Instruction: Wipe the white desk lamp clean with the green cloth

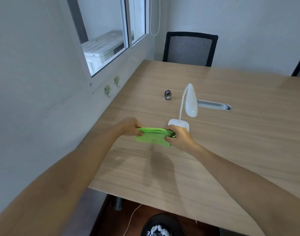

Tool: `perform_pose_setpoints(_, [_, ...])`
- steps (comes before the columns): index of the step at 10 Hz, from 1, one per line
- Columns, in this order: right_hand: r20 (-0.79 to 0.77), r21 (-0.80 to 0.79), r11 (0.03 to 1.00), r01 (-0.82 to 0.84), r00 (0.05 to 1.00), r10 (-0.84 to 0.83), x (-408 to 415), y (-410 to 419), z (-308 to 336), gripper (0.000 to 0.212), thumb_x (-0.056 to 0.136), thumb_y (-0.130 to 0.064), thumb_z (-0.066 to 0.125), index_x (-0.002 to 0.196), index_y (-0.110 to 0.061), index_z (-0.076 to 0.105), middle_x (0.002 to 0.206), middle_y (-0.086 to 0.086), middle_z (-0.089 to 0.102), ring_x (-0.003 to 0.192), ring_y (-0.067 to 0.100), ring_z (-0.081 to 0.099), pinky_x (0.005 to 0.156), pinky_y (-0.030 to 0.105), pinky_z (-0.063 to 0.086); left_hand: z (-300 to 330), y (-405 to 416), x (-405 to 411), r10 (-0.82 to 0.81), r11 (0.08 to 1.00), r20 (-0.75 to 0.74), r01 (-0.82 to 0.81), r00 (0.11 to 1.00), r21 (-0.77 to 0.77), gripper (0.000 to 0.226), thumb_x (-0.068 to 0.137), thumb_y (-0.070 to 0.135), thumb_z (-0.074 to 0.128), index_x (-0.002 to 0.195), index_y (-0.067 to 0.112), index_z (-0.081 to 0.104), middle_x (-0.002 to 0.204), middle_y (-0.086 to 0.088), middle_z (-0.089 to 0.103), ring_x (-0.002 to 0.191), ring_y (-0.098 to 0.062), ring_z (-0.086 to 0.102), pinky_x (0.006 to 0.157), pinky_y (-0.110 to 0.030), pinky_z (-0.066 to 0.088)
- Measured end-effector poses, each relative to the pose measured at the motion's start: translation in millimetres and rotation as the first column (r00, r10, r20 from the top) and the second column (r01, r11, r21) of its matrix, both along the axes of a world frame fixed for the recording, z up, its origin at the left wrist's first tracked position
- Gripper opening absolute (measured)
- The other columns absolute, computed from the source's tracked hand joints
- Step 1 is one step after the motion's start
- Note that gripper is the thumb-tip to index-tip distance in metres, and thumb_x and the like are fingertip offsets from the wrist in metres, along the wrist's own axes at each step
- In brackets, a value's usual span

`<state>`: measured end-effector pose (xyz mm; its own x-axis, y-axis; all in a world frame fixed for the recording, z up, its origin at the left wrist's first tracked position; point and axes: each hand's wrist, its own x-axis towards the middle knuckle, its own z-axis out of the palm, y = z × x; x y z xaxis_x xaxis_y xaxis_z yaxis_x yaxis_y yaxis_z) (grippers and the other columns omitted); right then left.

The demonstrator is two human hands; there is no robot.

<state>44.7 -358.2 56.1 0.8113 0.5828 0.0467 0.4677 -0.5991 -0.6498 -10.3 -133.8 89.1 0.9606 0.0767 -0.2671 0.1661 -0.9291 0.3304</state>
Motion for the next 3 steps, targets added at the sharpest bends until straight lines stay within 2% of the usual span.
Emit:
perform_pose_setpoints(1, [-0.058,0.041,0.999,-0.013,0.998,0.016,-1.2,28.7,-7.1,0.031,0.077,-0.011,0.065,0.107,-0.018,0.069,0.087,-0.004,0.066,0.078,0.012,0.056,0.061,0.012,0.035,-6.4,24.9,-9.2,0.103,0.994,0.032,-0.102,0.994,-0.032,0.022,0.082,0.027,0.068,0.081,0.006,0.062,0.082,-0.016,0.058,0.078,-0.020,0.052,0.066,-0.025,0.032])
perform_pose_setpoints(2, [-0.144,0.095,0.995,0.027,0.990,-0.013,-3.6,58.1,-11.2,0.034,0.079,-0.008,0.065,0.111,-0.017,0.069,0.091,-0.005,0.065,0.086,0.010,0.057,0.065,0.007,0.038,-10.4,46.8,-17.3,0.260,0.954,0.047,-0.249,0.965,-0.168,0.022,0.080,0.022,0.070,0.072,0.013,0.051,0.074,-0.006,0.049,0.077,-0.017,0.047,0.060,-0.025,0.031])
perform_pose_setpoints(3, [-0.353,0.196,0.965,0.175,0.931,-0.097,-4.1,87.4,-23.8,0.038,0.081,0.001,0.064,0.118,-0.005,0.063,0.084,-0.003,0.061,0.077,0.014,0.054,0.054,-0.002,0.039,-26.0,61.9,-20.4,0.416,0.877,0.085,-0.375,0.905,-0.301,0.021,0.078,0.018,0.073,0.077,0.009,0.053,0.078,-0.008,0.053,0.080,-0.015,0.046,0.056,-0.024,0.031])
